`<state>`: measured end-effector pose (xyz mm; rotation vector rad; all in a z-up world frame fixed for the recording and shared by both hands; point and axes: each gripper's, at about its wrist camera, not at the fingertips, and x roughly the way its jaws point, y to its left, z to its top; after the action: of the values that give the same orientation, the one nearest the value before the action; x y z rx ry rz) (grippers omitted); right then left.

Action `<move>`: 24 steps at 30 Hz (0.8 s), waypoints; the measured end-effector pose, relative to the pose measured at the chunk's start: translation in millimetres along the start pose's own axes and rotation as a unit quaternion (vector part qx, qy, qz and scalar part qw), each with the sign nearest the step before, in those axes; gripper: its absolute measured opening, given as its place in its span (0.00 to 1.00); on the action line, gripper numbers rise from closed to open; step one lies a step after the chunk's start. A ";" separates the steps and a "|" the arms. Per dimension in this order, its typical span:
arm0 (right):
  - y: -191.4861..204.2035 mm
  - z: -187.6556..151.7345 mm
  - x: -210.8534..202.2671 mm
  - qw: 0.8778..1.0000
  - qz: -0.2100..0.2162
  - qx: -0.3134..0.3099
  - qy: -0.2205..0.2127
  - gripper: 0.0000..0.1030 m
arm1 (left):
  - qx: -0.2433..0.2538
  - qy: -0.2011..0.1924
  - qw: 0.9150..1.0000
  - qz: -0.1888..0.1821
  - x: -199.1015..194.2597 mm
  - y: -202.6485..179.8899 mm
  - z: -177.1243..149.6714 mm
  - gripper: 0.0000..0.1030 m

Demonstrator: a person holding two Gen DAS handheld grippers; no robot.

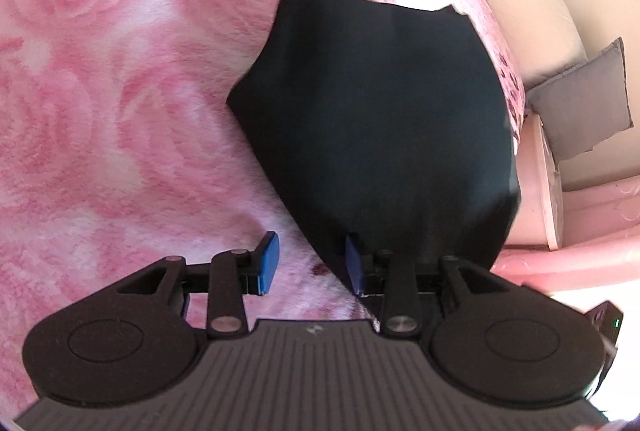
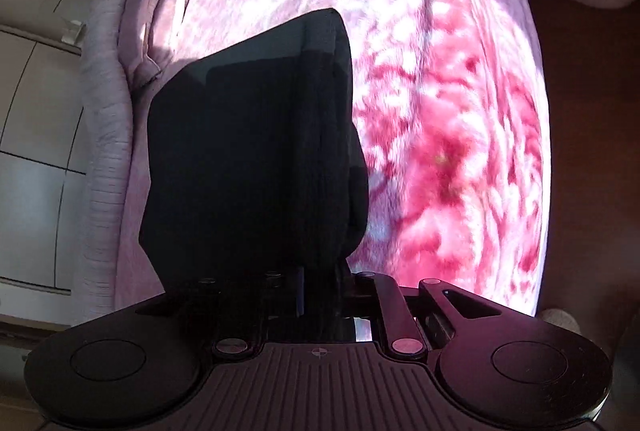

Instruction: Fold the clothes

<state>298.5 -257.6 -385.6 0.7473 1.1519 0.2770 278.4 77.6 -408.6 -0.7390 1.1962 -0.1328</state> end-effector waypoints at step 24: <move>17.5 167.2 0.4 0.995 0.039 -0.088 -0.027 0.36 | 0.185 -0.037 0.981 -0.038 42.7 -109.0 143.3 0.32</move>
<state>451.8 -309.9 -340.6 0.6413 1.0340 0.4149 451.3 39.1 -355.2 -0.4578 1.0337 -0.3788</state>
